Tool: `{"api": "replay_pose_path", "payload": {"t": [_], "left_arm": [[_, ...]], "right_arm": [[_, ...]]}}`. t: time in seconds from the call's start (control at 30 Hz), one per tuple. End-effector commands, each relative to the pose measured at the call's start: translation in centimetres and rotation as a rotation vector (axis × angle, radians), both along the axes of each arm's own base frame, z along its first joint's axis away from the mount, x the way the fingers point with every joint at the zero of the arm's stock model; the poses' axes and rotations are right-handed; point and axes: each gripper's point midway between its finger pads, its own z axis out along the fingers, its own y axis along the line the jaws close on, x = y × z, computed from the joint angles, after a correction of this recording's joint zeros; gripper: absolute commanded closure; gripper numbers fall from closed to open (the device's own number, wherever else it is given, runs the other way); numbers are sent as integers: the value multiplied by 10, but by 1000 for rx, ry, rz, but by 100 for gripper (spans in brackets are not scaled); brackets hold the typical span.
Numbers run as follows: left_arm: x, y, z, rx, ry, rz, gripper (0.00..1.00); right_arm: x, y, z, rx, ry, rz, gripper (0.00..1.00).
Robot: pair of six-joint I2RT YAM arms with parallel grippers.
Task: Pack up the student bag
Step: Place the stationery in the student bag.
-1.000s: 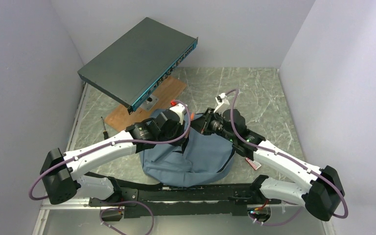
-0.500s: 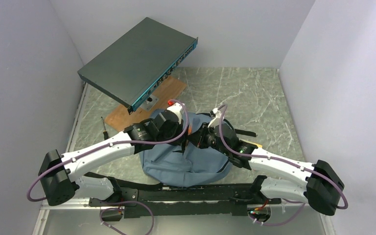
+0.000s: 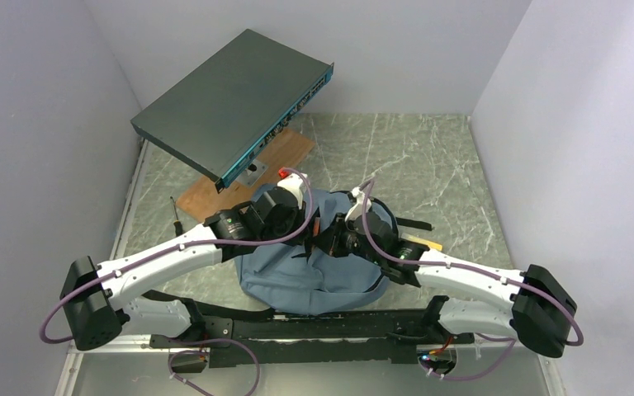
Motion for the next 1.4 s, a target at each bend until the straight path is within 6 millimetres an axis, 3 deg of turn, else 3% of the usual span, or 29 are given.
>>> {"api": "replay_pose_path", "payload": {"t": [0.0, 0.1, 0.23, 0.43, 0.6, 0.73, 0.87, 1.03, 1.13, 1.3, 1.37], "left_arm": [[11, -10, 37, -108, -92, 14, 100], [11, -7, 38, -99, -100, 18, 100], [11, -4, 40, -93, -116, 13, 100], [9, -7, 36, -95, -111, -10, 100], [7, -11, 30, -82, -100, -42, 100], [4, -16, 28, -93, -96, -72, 100], [1, -20, 25, -84, -84, -110, 100], [-1, -23, 24, -80, -84, -134, 100], [-1, -24, 24, -83, -88, -143, 100], [-3, -28, 21, -87, -82, -167, 100], [-4, -29, 21, -86, -79, -172, 100]], "right_arm": [[-6, 8, 3, -16, 38, 35, 92], [-8, 10, 7, -1, 41, 47, 90], [-6, 8, 15, -10, 27, 42, 66], [8, -9, 56, -73, -61, -17, 62], [30, -51, 91, -138, -138, -149, 59], [53, -110, 101, -219, -143, -306, 55], [70, -183, 85, -269, -49, -554, 51], [61, -259, 37, -292, 199, -883, 48], [49, -278, 4, -258, 366, -991, 48], [27, -294, -47, -179, 657, -1208, 51], [24, -297, -59, -187, 725, -1238, 50]]}}
